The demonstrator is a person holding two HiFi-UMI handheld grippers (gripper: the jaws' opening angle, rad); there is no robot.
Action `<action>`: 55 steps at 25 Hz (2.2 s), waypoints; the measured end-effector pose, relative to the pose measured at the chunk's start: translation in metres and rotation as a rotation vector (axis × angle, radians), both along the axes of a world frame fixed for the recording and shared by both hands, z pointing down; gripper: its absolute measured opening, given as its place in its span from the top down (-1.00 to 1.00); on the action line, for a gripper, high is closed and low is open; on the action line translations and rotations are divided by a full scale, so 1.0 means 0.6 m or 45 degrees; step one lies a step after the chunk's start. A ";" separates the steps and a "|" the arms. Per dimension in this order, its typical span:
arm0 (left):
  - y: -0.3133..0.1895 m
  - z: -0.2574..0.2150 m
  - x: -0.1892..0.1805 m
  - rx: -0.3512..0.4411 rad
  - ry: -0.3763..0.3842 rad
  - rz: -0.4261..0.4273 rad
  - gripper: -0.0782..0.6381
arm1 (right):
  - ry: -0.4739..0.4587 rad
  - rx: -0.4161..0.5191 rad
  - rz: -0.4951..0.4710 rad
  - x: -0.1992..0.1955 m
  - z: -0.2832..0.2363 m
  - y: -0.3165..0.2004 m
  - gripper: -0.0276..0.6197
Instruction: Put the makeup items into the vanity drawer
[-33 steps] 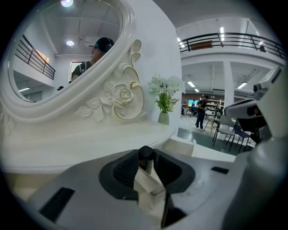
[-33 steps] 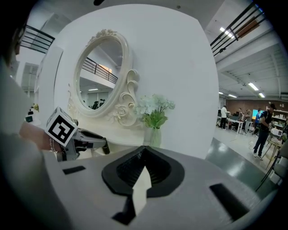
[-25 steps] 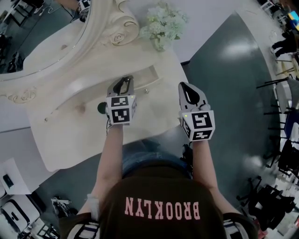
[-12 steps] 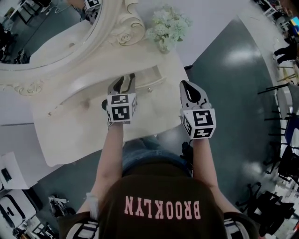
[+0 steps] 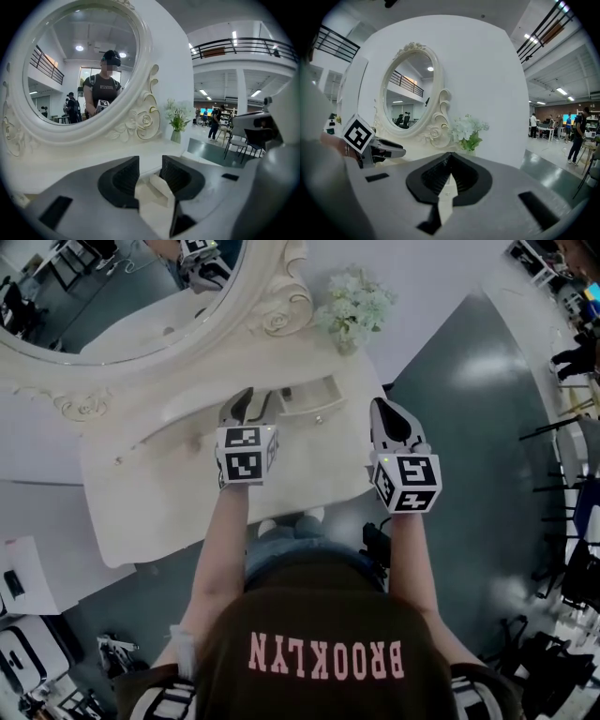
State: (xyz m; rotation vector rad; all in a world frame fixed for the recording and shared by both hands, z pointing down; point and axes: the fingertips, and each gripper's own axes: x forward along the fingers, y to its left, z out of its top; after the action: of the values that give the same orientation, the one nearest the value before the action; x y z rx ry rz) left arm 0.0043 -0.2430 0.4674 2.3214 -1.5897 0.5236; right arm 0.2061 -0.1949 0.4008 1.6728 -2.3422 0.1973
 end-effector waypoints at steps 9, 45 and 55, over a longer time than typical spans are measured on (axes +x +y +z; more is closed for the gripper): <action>0.015 -0.058 -0.080 0.106 0.030 -0.031 0.42 | 0.000 0.026 0.019 -0.056 -0.027 0.026 0.95; 0.120 0.089 -0.352 -0.158 0.022 -0.189 0.20 | 0.048 -0.233 -0.115 -0.262 0.104 0.072 0.95; 0.124 0.175 -0.344 -0.274 -0.018 -0.147 0.20 | 0.130 -0.329 -0.096 -0.249 0.160 0.093 0.95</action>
State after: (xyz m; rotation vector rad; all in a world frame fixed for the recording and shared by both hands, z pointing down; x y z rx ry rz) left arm -0.2023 -0.1688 0.5726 2.0601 -1.5778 0.6498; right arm 0.0565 -0.1389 0.4966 1.4365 -2.1933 0.3741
